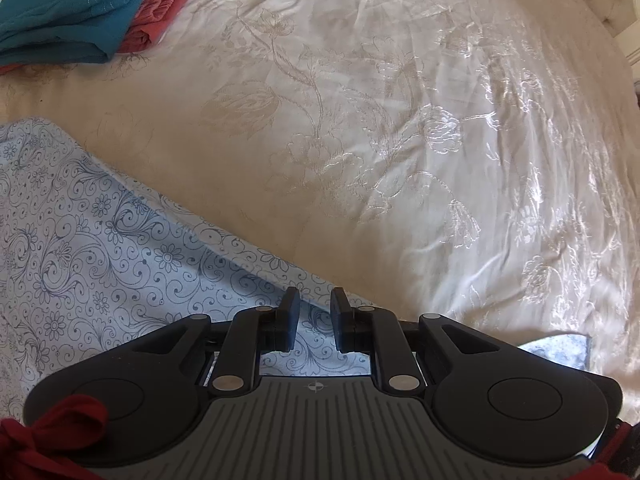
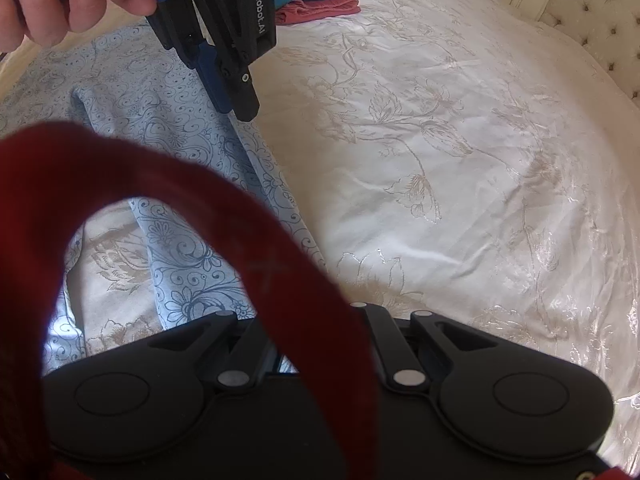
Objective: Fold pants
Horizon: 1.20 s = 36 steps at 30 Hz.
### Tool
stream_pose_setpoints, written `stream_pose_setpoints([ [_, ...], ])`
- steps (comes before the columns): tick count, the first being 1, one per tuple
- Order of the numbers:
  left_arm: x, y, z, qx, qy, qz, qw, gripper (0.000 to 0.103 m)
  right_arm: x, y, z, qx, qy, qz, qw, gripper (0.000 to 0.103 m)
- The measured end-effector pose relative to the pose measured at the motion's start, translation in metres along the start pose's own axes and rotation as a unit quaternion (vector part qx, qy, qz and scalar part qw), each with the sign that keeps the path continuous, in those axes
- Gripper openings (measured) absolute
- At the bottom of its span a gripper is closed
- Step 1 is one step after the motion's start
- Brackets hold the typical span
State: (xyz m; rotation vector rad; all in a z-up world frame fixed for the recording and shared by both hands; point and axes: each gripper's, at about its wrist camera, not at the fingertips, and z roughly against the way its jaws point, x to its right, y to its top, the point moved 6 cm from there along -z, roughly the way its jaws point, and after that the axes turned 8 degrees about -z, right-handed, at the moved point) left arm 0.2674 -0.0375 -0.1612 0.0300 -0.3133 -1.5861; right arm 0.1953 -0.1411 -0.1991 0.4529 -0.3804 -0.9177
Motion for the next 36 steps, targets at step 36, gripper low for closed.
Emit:
stream_pose_setpoints([
  [36,-0.013,0.006,-0.013,-0.013,-0.018,0.066,0.9976,0.017,-0.012,-0.002,-0.002,-0.002,-0.006,0.011,1.0,0.009],
])
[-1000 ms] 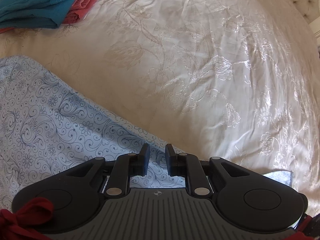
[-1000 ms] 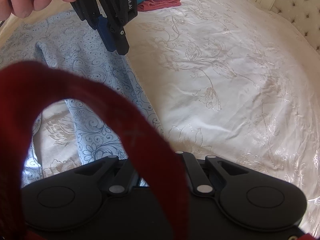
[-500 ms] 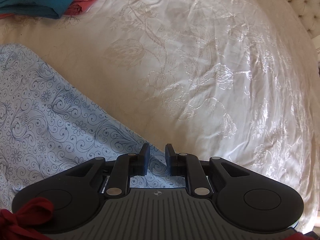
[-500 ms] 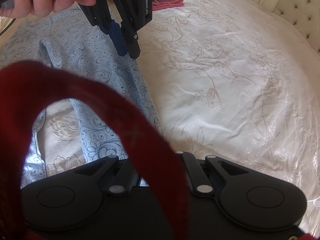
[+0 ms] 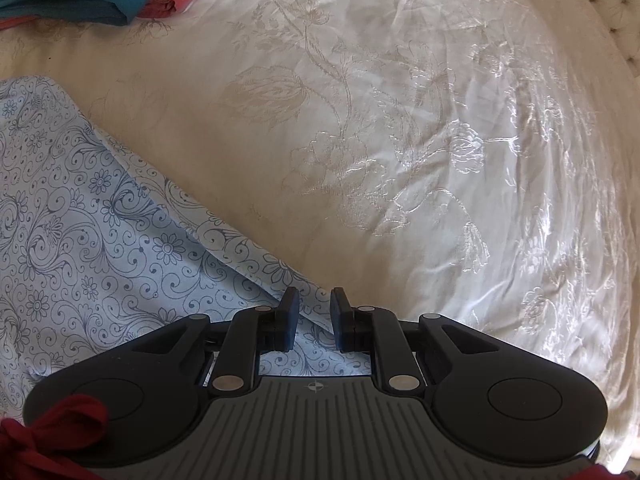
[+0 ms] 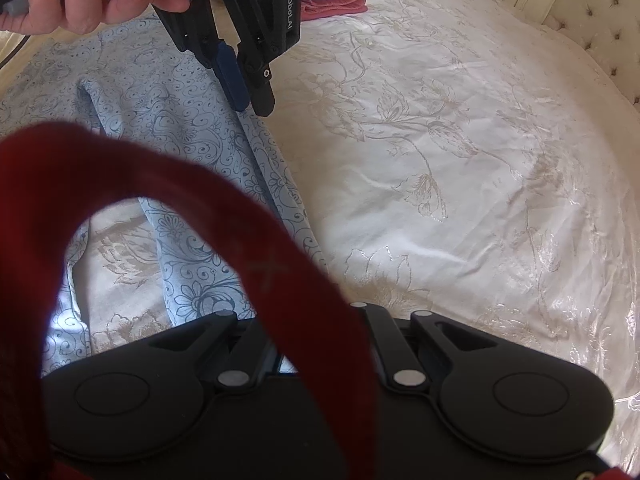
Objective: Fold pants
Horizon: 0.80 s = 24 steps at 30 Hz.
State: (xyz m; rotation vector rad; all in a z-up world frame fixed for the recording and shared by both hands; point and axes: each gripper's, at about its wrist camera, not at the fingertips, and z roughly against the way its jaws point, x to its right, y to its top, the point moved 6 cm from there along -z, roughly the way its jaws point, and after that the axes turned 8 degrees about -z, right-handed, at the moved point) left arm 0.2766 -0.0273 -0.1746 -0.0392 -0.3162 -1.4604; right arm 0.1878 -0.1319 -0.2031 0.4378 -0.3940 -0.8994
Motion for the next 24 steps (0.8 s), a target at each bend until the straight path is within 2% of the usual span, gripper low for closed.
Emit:
stream_pose_setpoints([
  [5,-0.002,-0.002,0.004,0.003,0.001,-0.002,1.0,0.017,0.003,0.002,0.0,0.002,-0.004,-0.011,1.0,0.009],
  [13,0.002,0.002,-0.005,0.003,-0.005,-0.002,1.0,0.017,-0.005,-0.003,0.01,0.008,0.006,0.012,1.0,0.009],
  [19,0.004,0.0,-0.016,-0.014,0.003,-0.013,0.9998,0.017,-0.006,-0.003,0.015,0.02,0.003,-0.003,1.0,0.009],
  [24,0.006,-0.004,-0.015,-0.018,-0.005,-0.026,0.9995,0.018,-0.014,-0.004,0.021,0.026,0.009,0.005,1.0,0.009],
])
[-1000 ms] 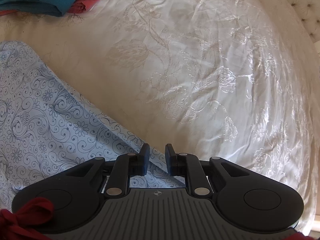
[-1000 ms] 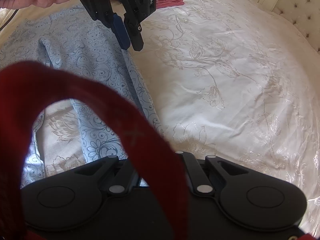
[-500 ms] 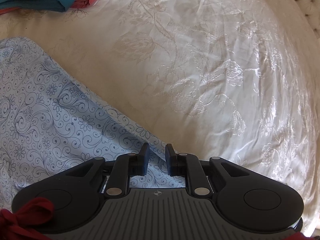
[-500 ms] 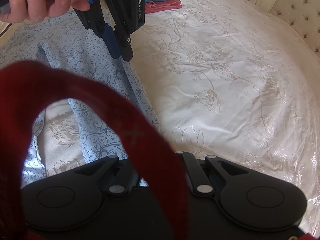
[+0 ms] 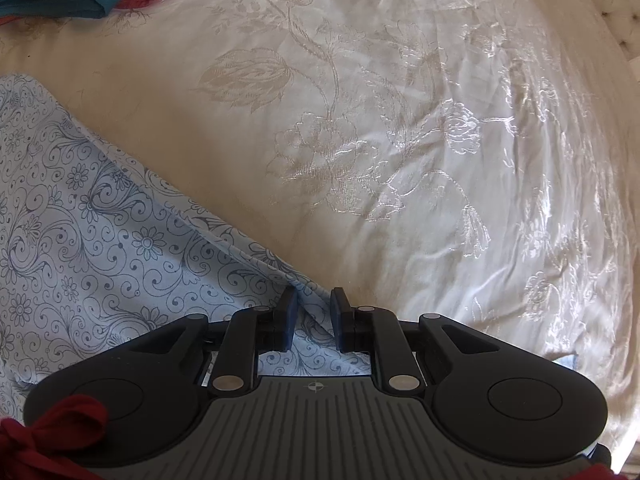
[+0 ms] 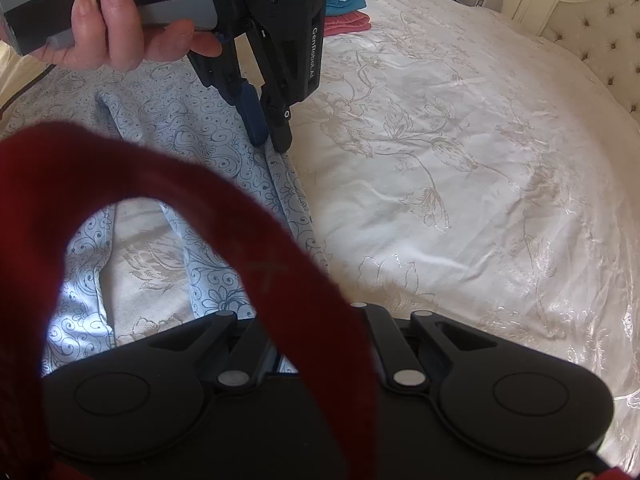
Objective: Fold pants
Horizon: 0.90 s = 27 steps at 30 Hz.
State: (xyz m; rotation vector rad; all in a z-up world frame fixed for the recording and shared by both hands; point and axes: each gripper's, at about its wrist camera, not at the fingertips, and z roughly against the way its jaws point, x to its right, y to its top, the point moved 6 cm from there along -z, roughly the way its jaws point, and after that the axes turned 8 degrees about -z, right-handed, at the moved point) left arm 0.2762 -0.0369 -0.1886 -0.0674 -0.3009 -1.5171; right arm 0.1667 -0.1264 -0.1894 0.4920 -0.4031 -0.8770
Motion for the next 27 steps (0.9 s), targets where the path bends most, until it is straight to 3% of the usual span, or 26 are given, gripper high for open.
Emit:
stream_pose_setpoints([
  [4,-0.002,-0.001,-0.016,-0.025,0.021,-0.002,0.9995,0.017,-0.006,-0.003,-0.002,-0.001,0.001,-0.007,1.0,0.009],
  [7,-0.002,-0.002,-0.015,-0.001,0.019,-0.001,0.9998,0.005,-0.002,-0.004,-0.005,-0.005,-0.01,-0.045,0.999,0.017],
  [9,-0.002,-0.003,-0.009,0.015,0.021,-0.003,0.9997,0.003,0.008,-0.005,-0.003,-0.001,-0.022,-0.107,0.994,0.019],
  [12,-0.002,-0.005,0.004,0.043,0.008,-0.001,0.9991,0.003,0.034,-0.012,0.009,0.012,-0.038,-0.228,0.973,0.035],
  [14,0.0,-0.005,0.013,0.062,0.005,-0.007,0.998,0.003,0.058,-0.022,0.021,0.027,-0.07,-0.323,0.944,0.042],
  [16,0.003,-0.005,0.023,0.078,0.006,-0.018,0.9967,0.003,0.087,-0.037,0.027,0.026,-0.118,-0.411,0.904,0.052],
  [19,0.007,-0.009,0.035,0.103,0.015,-0.037,0.9939,0.002,0.127,-0.06,0.023,0.003,-0.175,-0.505,0.845,0.052],
  [22,0.01,-0.011,0.041,0.111,0.019,-0.047,0.9925,0.002,0.159,-0.076,0.011,-0.016,-0.212,-0.575,0.79,0.052],
  [23,0.011,-0.013,0.04,0.111,0.021,-0.047,0.9924,0.002,0.167,-0.082,0.004,-0.043,-0.229,-0.591,0.772,0.052],
  [25,0.01,-0.015,0.038,0.109,0.022,-0.043,0.9929,0.002,0.177,-0.094,-0.007,-0.092,-0.261,-0.607,0.745,0.054],
  [27,0.007,-0.017,0.038,0.108,0.022,-0.037,0.9932,0.002,0.181,-0.102,-0.011,-0.113,-0.276,-0.623,0.723,0.052],
])
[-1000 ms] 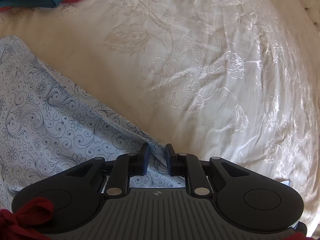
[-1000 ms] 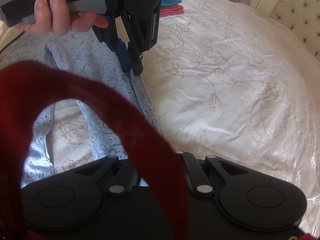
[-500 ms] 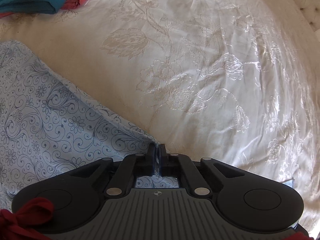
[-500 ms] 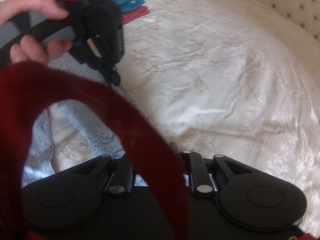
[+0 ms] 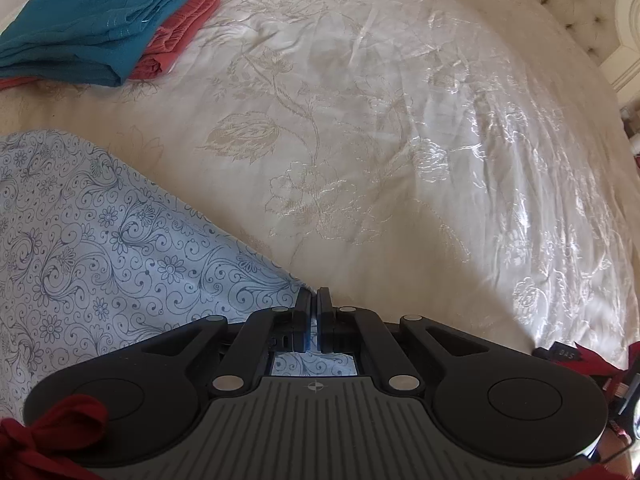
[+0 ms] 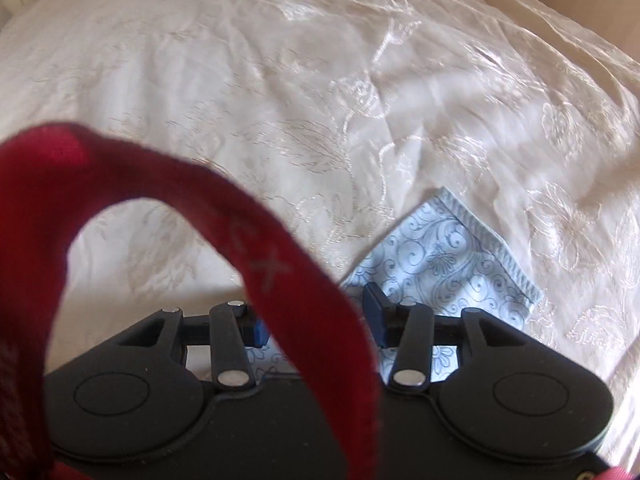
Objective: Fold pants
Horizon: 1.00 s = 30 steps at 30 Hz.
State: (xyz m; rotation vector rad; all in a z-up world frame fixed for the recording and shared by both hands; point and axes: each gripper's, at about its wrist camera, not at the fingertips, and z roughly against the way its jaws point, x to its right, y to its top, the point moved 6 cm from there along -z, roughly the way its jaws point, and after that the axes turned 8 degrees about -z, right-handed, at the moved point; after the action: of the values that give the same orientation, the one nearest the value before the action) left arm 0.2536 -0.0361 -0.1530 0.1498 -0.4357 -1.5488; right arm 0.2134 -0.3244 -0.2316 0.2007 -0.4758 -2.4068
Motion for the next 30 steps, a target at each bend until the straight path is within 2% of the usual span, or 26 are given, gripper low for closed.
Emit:
stream_pose_setpoints([
  [1,-0.002,-0.002,0.001,0.001,0.001,0.0,1.0,0.002,0.002,0.0,0.0,-0.004,-0.001,-0.008,1.0,0.048],
  [2,-0.002,-0.002,0.002,0.002,0.002,-0.001,1.0,0.002,0.003,0.001,0.001,-0.006,-0.001,-0.018,1.0,0.039],
  [3,-0.003,-0.003,0.004,0.001,0.003,-0.001,1.0,0.002,0.007,0.003,0.003,-0.007,0.006,-0.03,0.999,0.006],
  [5,-0.004,-0.005,0.011,0.005,0.002,0.001,1.0,0.002,0.015,0.005,0.015,-0.005,0.041,-0.056,0.998,0.005],
  [7,-0.004,-0.005,0.022,0.014,-0.001,-0.001,0.9999,0.002,0.025,0.009,0.04,0.022,0.078,-0.071,0.994,0.005],
  [9,-0.004,-0.007,0.037,0.024,-0.006,-0.001,0.9997,0.002,0.039,0.013,0.072,0.055,0.102,-0.068,0.991,0.005],
  [12,-0.005,-0.015,0.064,0.046,-0.009,-0.011,0.9988,0.002,0.065,0.009,0.114,0.075,0.125,-0.081,0.986,0.005],
  [16,-0.008,-0.041,0.106,0.071,-0.014,-0.026,0.997,0.002,0.101,-0.029,0.156,0.074,0.143,-0.1,0.982,0.005],
  [20,-0.014,-0.083,0.137,0.083,-0.002,-0.059,0.9948,0.002,0.136,-0.076,0.172,0.06,0.134,-0.109,0.983,0.005],
  [23,-0.022,-0.122,0.143,0.063,0.006,-0.077,0.995,0.002,0.16,-0.118,0.167,0.016,0.117,-0.13,0.984,0.005],
  [27,-0.04,-0.17,0.12,0.001,0.026,-0.082,0.9963,0.002,0.186,-0.17,0.136,-0.035,0.085,-0.127,0.988,0.005],
  [30,-0.049,-0.194,0.104,-0.028,0.045,-0.089,0.9947,0.002,0.195,-0.191,0.117,-0.061,0.068,-0.119,0.989,0.007],
])
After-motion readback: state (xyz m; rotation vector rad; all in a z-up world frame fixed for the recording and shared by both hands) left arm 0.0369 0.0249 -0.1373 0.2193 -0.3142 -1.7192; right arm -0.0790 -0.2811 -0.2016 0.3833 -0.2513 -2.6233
